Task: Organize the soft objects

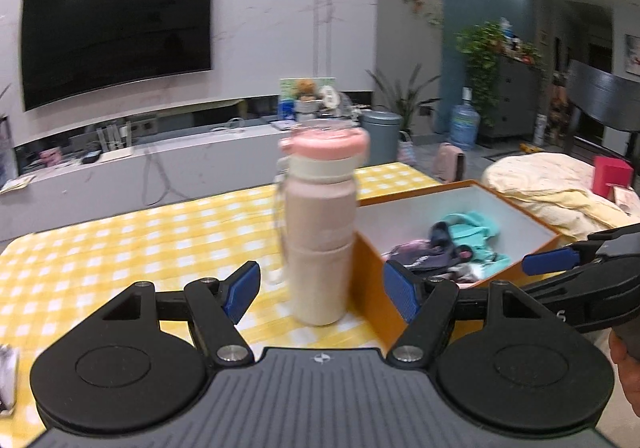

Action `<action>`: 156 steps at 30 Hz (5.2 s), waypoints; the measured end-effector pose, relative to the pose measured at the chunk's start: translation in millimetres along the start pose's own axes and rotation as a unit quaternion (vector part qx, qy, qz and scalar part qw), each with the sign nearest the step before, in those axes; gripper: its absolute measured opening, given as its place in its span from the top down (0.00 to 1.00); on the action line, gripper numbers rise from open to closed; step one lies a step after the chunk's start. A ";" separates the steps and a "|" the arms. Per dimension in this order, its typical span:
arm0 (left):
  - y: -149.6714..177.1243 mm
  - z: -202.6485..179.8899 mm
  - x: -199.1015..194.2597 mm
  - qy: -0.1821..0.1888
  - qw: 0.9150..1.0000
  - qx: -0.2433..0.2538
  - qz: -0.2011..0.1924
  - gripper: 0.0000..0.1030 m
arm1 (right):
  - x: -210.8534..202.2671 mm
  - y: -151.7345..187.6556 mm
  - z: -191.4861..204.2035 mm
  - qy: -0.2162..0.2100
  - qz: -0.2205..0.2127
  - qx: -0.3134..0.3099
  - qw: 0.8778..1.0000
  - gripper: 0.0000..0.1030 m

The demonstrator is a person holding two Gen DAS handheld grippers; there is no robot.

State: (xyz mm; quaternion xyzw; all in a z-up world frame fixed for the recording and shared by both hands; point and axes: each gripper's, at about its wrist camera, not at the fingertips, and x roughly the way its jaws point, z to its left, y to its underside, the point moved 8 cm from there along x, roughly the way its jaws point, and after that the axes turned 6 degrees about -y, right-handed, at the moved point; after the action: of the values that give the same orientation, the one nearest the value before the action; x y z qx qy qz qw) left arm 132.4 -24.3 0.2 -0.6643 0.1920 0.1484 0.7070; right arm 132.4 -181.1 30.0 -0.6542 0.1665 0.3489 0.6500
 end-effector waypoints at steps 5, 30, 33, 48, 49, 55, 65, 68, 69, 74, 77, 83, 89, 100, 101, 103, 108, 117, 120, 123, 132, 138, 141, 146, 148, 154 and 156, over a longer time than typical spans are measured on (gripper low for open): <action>6.3 33.1 -12.8 -0.033 0.999 -0.030 -0.008 0.22 | -2.2 -5.5 30.7 -0.003 -0.027 -0.012 1.000 0.18; -34.5 34.7 -22.1 -0.041 0.998 -0.050 -0.017 0.13 | -54.5 -35.3 32.1 0.036 -0.084 -0.015 0.996 0.03; -27.2 29.3 -19.5 -0.048 0.998 -0.039 0.003 0.10 | -49.1 -27.6 20.6 0.048 -0.068 -0.006 0.997 0.03; -24.0 21.0 -24.9 -0.024 0.998 -0.053 0.028 0.09 | -66.7 -10.0 -5.1 0.069 -0.064 0.022 0.995 0.03; -21.8 17.8 -24.5 -0.021 0.998 -0.048 0.033 0.09 | -66.9 -7.0 -5.9 0.070 -0.062 0.023 0.995 0.03; -9.6 6.7 -24.4 -0.005 0.998 -0.034 0.056 0.09 | -69.5 2.0 -9.1 0.073 -0.053 0.033 0.995 0.03; 4.1 3.6 -26.8 -0.023 0.997 -0.019 0.077 0.09 | -63.4 13.9 -5.9 0.067 -0.031 0.034 0.997 0.03; 5.1 4.4 -26.4 -0.025 0.996 -0.018 0.080 0.09 | -61.8 15.2 -4.9 0.067 -0.028 0.029 0.997 0.03; 5.5 4.4 -26.1 -0.024 0.996 -0.018 0.081 0.09 | -61.2 15.6 -5.0 0.067 -0.028 0.028 0.997 0.03; 5.6 4.1 -24.8 -0.022 0.996 -0.017 0.083 0.09 | -58.7 15.7 -6.2 0.068 -0.025 0.030 0.997 0.03; 6.4 2.9 -23.9 -0.019 0.996 -0.018 0.085 0.09 | -57.2 16.4 -6.2 0.067 -0.023 0.030 0.997 0.03; 8.5 4.3 -22.4 -0.020 0.995 -0.021 0.090 0.09 | -54.7 15.8 -5.4 0.067 -0.020 0.027 0.997 0.03; 9.4 4.8 -21.4 -0.020 0.995 -0.022 0.092 0.09 | -53.7 15.3 -5.2 0.068 -0.020 0.024 0.997 0.03; 10.5 4.4 -21.1 -0.019 0.995 -0.021 0.093 0.09 | -52.4 14.9 -6.1 0.069 -0.020 0.024 0.997 0.03; 10.3 4.2 -20.9 -0.019 0.995 -0.021 0.093 0.09 | -52.1 15.2 -6.1 0.069 -0.020 0.024 0.997 0.03; 10.7 4.3 -21.0 -0.019 0.995 -0.021 0.093 0.09 | -52.1 15.2 -6.0 0.069 -0.019 0.024 0.997 0.03; 10.5 4.4 -20.9 -0.019 0.995 -0.022 0.093 0.09 | -52.1 15.2 -5.8 0.070 -0.020 0.024 0.997 0.03; 10.5 4.7 -21.0 -0.018 0.995 -0.021 0.093 0.09 | -52.0 14.9 -5.7 0.069 -0.019 0.023 0.997 0.03; 10.5 4.9 -21.6 -0.017 0.995 -0.021 0.093 0.09 | -50.9 15.5 -5.6 0.069 -0.019 0.023 0.997 0.03; 10.3 5.2 -21.9 -0.017 0.995 -0.021 0.092 0.09 | -50.9 15.6 -5.5 0.069 -0.019 0.023 0.997 0.03; 10.4 4.7 -21.8 -0.017 0.995 -0.021 0.092 0.09 | -48.1 16.8 -5.8 0.067 -0.018 0.022 0.997 0.03; 10.3 4.3 -22.0 -0.018 0.995 -0.021 0.092 0.09 | -47.1 17.4 -5.9 0.067 -0.017 0.022 0.997 0.03; 10.4 5.3 -22.1 -0.018 0.995 -0.021 0.091 0.09 | -45.9 17.2 -5.4 0.066 -0.017 0.021 0.997 0.03; 10.2 6.0 -22.2 -0.017 0.995 -0.021 0.091 0.09 | -44.9 16.8 -5.8 0.065 -0.015 0.020 0.998 0.03; 10.3 6.0 -22.1 -0.017 0.995 -0.021 0.091 0.09 | -44.4 16.9 -6.0 0.064 -0.015 0.020 0.998 0.03; 9.7 7.1 -22.7 -0.015 0.996 -0.020 0.091 0.09 | -43.8 17.3 -6.2 0.063 -0.013 0.019 0.998 0.03; 9.8 7.0 -22.6 -0.015 0.996 -0.020 0.091 0.09 | -42.3 17.8 -6.2 0.062 -0.012 0.019 0.998 0.03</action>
State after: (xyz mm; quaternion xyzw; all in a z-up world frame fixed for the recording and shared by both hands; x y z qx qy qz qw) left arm 108.4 -15.7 2.5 -0.6559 0.2380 0.2257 0.6798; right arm 92.3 -198.8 44.9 -0.6639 0.2052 0.2969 0.6550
